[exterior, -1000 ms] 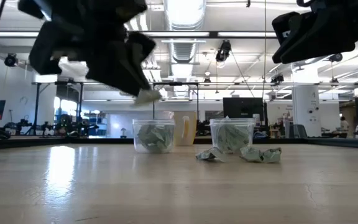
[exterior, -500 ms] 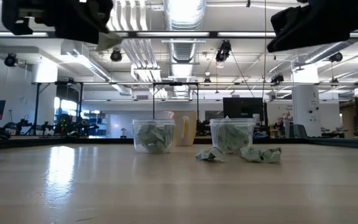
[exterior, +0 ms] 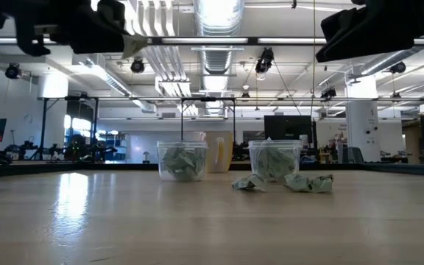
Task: Pick and place Stevia / Truvia into bins
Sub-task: Put the green stevia packet into the left transparent container
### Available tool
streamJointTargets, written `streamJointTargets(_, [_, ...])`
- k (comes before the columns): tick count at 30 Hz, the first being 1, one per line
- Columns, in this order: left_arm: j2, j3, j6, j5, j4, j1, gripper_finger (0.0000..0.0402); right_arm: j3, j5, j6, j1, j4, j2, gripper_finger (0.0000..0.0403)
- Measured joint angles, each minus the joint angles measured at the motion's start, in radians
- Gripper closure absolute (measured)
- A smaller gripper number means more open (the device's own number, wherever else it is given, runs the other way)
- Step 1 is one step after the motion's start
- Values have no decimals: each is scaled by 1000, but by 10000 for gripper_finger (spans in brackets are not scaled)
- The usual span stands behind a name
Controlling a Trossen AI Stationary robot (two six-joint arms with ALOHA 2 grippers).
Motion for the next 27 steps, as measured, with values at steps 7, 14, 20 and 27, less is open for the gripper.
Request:
streamJointTargets(7, [160, -16, 1, 1, 201, 99, 401, 0, 0, 1, 1, 0, 0, 339])
streamJointTargets(14, [353, 38, -3, 0, 242, 208, 401, -1, 0, 0, 0, -1, 0, 344])
streamJointTargets(20, [484, 99, -26, 0, 241, 254, 401, -2, 0, 0, 0, -1, 0, 341])
streamJointTargets(27, [546, 137, -29, -42, 227, 270, 401, -2, 0, 0, 0, -2, 0, 342])
